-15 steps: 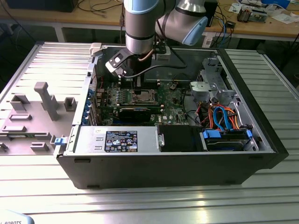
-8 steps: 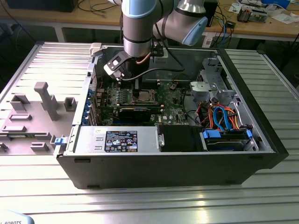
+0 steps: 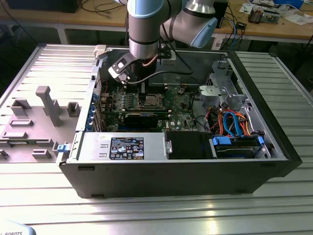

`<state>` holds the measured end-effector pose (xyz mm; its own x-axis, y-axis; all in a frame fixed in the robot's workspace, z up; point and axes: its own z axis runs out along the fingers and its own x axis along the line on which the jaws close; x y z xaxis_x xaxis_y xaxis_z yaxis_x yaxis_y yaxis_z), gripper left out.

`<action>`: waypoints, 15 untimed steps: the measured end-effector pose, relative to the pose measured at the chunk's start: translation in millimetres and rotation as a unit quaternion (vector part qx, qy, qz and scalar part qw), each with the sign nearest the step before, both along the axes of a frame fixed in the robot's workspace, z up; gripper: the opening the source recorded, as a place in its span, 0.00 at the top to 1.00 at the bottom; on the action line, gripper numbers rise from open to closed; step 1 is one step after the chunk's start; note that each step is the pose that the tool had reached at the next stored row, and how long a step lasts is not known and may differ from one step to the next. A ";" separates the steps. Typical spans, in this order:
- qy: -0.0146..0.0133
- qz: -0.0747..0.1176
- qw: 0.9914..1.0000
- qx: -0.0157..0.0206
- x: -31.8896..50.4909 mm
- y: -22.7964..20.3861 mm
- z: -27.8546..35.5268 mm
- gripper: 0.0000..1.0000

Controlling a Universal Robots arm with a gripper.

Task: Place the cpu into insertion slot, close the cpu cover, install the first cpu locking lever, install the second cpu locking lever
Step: 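Close the cpu cover, then install the first cpu locking lever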

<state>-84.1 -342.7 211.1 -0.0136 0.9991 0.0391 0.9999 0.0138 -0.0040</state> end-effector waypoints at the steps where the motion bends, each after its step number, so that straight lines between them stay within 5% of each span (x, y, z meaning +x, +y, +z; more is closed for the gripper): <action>1: 0.000 0.000 1.000 0.000 1.3 0.0 0.0 0.89; 7: 0.000 0.000 1.000 0.000 24.4 0.0 -0.3 0.89; 15: 0.000 0.000 1.000 0.000 29.0 0.0 -0.3 0.89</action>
<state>-55.1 -342.7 210.8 -0.0136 0.9992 0.0385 0.9999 0.0138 -0.0041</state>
